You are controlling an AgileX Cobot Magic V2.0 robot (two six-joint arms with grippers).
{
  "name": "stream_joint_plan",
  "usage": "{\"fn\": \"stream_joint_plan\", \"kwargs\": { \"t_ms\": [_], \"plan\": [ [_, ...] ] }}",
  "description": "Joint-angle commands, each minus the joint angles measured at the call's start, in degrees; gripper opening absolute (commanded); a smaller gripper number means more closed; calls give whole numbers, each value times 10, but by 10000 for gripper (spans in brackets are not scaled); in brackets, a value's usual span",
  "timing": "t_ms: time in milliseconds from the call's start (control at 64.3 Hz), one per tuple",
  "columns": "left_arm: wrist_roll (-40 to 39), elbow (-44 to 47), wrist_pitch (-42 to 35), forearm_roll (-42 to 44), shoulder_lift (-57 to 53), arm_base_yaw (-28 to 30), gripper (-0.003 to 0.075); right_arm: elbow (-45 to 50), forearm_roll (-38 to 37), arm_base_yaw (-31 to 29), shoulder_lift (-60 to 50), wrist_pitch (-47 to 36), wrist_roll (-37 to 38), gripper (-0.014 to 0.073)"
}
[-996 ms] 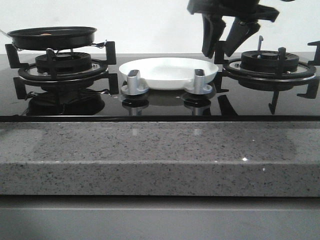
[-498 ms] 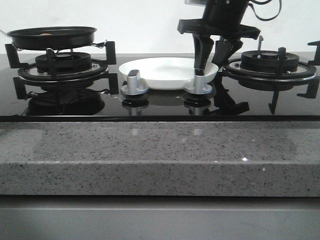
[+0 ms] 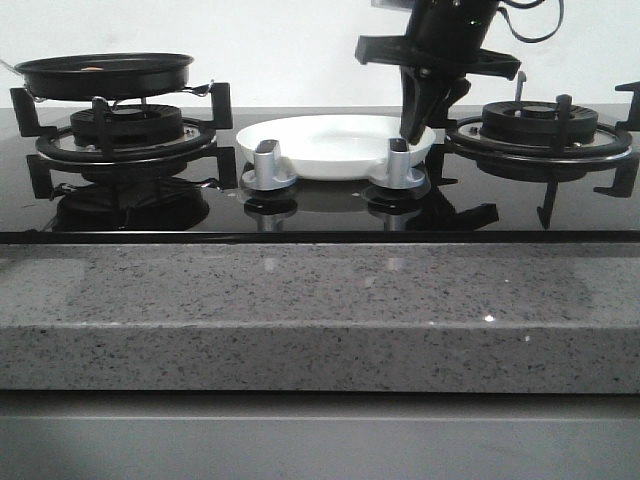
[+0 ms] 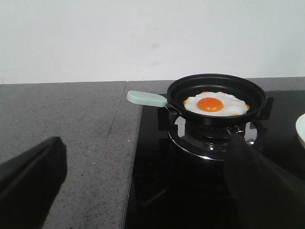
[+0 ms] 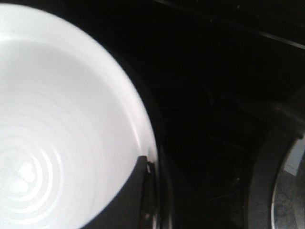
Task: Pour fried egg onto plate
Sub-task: 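Lift the white plate with the right gripper and move it toward the pan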
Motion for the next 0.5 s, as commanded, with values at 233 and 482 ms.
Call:
{"fn": "stream_joint_plan", "kwargs": {
  "t_ms": [233,482],
  "plan": [
    [-3,-21,-49,-3,5,-5,662,-30,18,-20,-52,54,-10,-59],
    [-3,-21,-49,-3,5,-5,662,-30,38,-33,-93,54,-10,-59]
  ]
}}
